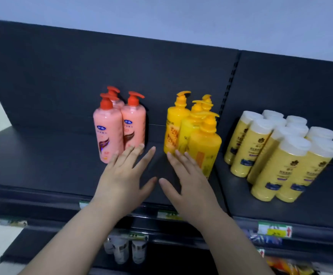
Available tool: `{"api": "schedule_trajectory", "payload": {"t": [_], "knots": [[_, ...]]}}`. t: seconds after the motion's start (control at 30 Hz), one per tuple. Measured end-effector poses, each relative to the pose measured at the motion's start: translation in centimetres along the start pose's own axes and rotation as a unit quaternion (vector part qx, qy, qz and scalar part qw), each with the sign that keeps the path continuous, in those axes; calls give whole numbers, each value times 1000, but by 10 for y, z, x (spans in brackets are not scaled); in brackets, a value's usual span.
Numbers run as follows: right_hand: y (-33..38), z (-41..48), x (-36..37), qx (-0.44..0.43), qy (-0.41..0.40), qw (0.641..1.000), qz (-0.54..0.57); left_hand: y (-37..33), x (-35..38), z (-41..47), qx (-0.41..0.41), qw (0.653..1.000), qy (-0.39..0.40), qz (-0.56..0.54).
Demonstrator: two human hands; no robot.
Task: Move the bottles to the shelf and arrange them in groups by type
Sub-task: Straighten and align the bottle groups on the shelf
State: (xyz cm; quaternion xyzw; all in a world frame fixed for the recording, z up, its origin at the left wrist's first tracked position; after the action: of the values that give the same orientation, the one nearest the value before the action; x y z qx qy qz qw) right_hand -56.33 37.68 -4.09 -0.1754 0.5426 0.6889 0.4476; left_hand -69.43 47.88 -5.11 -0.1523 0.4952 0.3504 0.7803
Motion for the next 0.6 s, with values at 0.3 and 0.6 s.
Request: {"api": "schedule_trajectory", "payload": {"t": [0.3,0.6], "knots": [[17,24,43,39,22,999,9,55,19,-6,-6,999,36,-5],[-2,93,58,49,36,996,57,93,34,37,-31,999,42,1]]}}
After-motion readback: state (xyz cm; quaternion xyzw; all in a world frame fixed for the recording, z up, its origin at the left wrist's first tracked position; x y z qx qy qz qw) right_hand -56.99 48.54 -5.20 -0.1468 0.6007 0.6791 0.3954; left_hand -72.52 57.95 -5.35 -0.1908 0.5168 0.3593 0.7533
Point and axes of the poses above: each hand's wrist, its own z-axis towards the middle knuckle, its own x-axis out of the palm, y = z × x, the point moved 3 cm from there along z, towards the middle knuckle, and after that the axes turned 13 degrees about z, right-handed, at the moved point
